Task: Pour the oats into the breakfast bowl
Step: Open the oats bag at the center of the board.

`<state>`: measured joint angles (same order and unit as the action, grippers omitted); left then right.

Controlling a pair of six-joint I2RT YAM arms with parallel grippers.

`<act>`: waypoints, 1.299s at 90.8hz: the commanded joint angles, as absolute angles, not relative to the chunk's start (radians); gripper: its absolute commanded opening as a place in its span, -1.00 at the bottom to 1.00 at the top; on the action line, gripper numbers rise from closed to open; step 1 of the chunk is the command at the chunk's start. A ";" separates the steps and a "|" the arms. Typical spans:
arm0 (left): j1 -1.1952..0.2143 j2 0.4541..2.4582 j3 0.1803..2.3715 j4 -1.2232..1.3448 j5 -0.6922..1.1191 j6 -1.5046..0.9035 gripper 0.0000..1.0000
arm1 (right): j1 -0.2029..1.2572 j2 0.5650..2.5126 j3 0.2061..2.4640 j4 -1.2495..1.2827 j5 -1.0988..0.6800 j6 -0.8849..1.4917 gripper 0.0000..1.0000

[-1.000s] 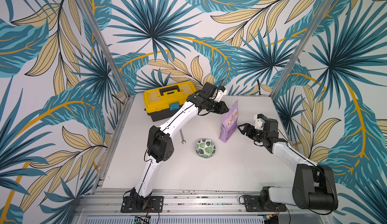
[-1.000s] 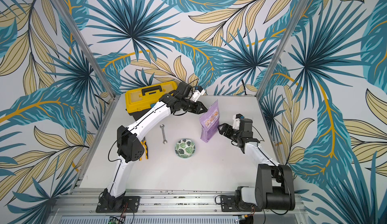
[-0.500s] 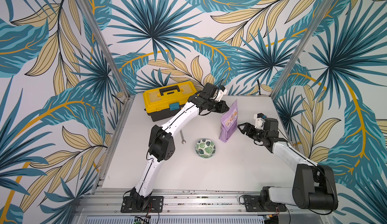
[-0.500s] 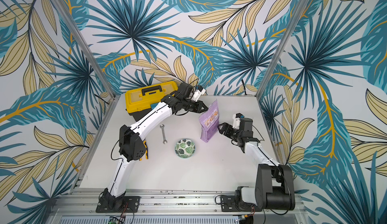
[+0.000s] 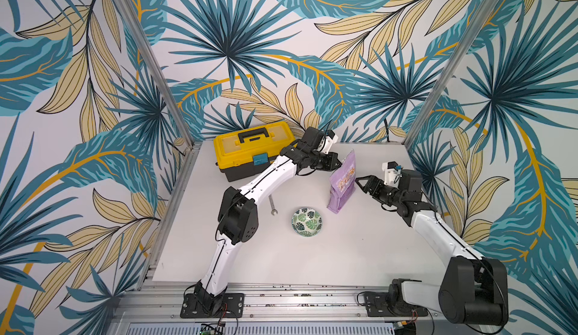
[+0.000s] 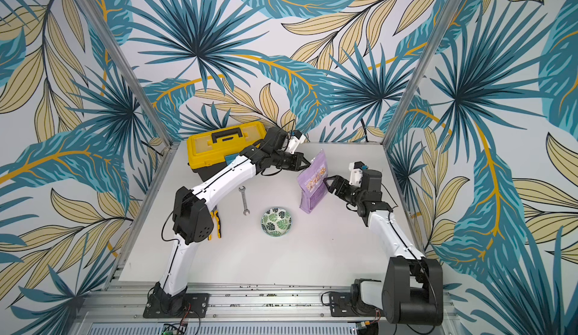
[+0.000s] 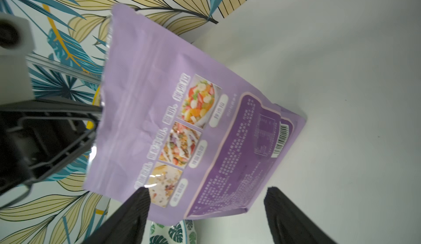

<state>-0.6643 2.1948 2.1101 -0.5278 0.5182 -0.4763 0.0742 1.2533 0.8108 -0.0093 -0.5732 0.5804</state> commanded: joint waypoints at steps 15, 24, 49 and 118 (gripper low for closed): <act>-0.742 2.064 1.949 -0.424 0.457 -0.599 -1.00 | 0.139 1.209 0.944 -0.179 -0.618 0.667 0.68; -0.763 2.057 1.937 -0.418 0.440 -0.603 -1.00 | 0.168 1.227 0.989 -0.205 -0.598 0.658 0.60; -0.764 2.053 1.924 -0.431 0.405 -0.599 -1.00 | 0.179 1.254 0.984 -0.199 -0.529 0.672 0.17; -0.766 2.056 1.921 -0.435 0.399 -0.591 -1.00 | 0.194 1.350 1.001 -0.075 -0.528 0.730 0.13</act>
<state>-0.7589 2.0850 1.9434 -0.4240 0.3996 -0.5957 0.1795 1.3388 0.9913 -0.1326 -0.5194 0.7116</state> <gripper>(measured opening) 0.042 0.558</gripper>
